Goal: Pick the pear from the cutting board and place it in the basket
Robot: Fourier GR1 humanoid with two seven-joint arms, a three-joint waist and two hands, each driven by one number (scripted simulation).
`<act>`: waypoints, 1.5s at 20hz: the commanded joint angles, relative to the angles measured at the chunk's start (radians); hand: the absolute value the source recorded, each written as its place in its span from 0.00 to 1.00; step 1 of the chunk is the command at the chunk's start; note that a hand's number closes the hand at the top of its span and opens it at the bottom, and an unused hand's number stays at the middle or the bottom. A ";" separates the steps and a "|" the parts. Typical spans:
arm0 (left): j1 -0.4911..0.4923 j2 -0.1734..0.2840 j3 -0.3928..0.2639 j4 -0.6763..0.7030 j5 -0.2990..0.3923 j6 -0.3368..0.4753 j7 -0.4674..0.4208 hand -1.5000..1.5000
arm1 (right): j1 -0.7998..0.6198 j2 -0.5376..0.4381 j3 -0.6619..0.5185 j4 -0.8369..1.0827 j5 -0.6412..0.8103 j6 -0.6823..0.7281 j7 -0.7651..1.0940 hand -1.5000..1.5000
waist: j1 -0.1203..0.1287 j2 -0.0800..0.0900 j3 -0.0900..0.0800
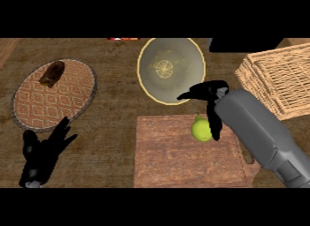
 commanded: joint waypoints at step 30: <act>0.045 -0.062 0.034 -0.001 -0.083 -0.038 0.077 0.50 | 0.110 0.034 0.018 0.025 0.314 -0.237 -0.296 1.00 | -0.002 0.006 -0.010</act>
